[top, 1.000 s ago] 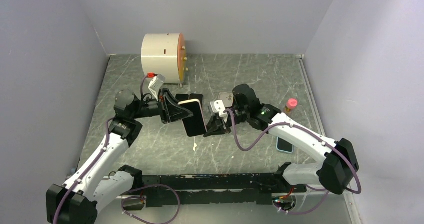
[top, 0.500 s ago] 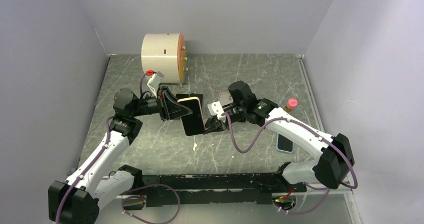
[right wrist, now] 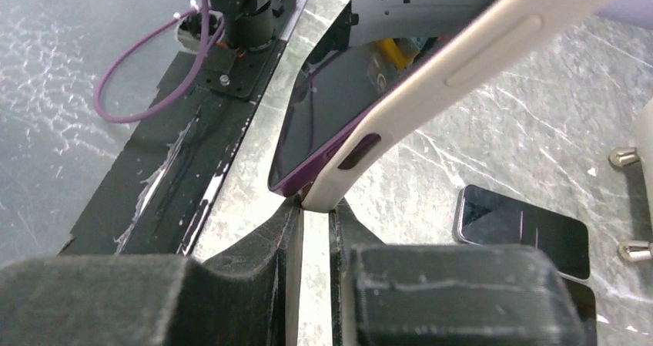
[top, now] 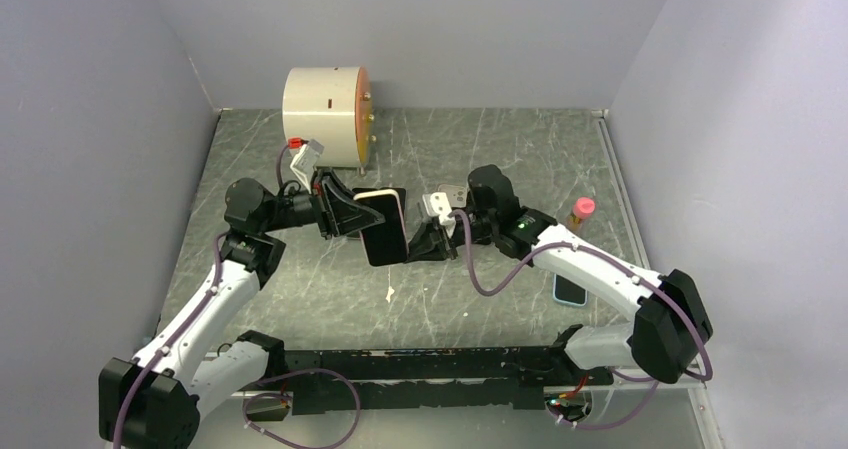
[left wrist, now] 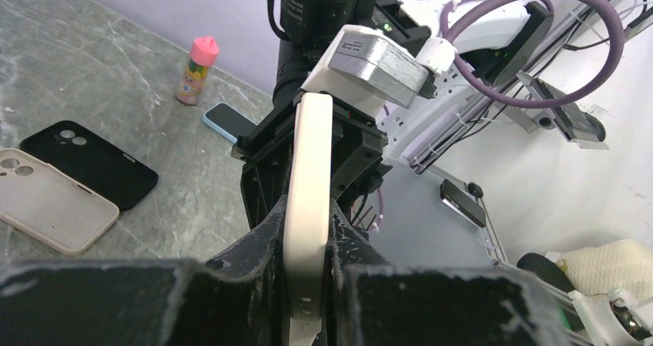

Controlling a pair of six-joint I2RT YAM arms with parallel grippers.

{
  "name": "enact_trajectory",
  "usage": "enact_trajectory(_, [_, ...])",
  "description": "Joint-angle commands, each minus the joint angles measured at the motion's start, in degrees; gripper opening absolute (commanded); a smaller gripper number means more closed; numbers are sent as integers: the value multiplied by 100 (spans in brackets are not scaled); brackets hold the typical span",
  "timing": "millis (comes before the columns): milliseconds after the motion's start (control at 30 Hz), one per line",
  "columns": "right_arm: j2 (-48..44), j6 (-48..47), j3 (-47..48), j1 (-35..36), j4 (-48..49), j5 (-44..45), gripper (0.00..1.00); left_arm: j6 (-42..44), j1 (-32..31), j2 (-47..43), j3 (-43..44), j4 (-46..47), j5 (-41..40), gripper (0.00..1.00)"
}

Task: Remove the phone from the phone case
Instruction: Remove the phone case from the phone.

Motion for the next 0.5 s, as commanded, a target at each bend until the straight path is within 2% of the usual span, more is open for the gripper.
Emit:
enact_trajectory(0, [-71,1799,-524,-252,2602,514,0,-755,-116,-35,44,630,146,2])
enact_trajectory(233, [-264,3156,-1106,-295,4335,697,2,-735,-203,-60,-37,544,38,3])
enact_trajectory(467, [-432,4065,-1225,-304,5060,803,9,-545,-384,-58,-123,267,-145,3])
